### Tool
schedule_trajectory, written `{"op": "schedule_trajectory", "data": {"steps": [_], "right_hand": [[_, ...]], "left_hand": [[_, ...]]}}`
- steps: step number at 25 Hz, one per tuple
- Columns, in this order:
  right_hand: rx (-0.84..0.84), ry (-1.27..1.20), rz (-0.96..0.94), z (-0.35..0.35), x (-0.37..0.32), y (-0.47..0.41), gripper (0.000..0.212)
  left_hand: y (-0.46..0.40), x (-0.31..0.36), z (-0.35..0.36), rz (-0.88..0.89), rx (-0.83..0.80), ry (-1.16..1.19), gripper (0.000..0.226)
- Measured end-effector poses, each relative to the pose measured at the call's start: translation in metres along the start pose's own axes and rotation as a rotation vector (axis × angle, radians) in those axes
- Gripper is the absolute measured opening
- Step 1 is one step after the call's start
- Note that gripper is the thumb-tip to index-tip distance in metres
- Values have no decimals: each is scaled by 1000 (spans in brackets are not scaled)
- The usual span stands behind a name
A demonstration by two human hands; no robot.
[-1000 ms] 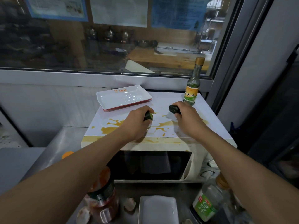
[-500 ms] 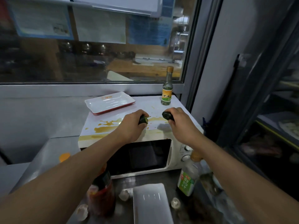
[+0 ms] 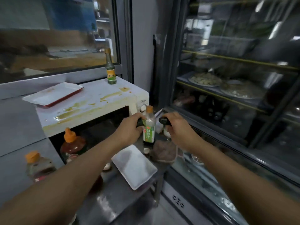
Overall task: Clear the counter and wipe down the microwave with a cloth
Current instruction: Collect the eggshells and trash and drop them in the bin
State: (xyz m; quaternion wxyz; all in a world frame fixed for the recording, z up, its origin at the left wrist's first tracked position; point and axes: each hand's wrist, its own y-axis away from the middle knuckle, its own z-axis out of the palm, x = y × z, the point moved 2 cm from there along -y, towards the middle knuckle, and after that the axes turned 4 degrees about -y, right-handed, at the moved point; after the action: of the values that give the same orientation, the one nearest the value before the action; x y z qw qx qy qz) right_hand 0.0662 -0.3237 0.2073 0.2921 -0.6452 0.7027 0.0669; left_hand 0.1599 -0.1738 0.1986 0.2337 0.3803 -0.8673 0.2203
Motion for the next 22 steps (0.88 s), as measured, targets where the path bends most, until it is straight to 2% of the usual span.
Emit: {"op": "schedule_trajectory", "data": {"steps": [11, 14, 22], "right_hand": [[232, 142, 452, -99, 48, 235, 33], [293, 162, 543, -126, 52, 308, 33], [453, 244, 837, -204, 43, 571, 34]], "left_hand": [[77, 178, 116, 386, -371, 79, 23], [111, 229, 146, 444, -451, 101, 26], [283, 401, 239, 678, -667, 187, 25]]}}
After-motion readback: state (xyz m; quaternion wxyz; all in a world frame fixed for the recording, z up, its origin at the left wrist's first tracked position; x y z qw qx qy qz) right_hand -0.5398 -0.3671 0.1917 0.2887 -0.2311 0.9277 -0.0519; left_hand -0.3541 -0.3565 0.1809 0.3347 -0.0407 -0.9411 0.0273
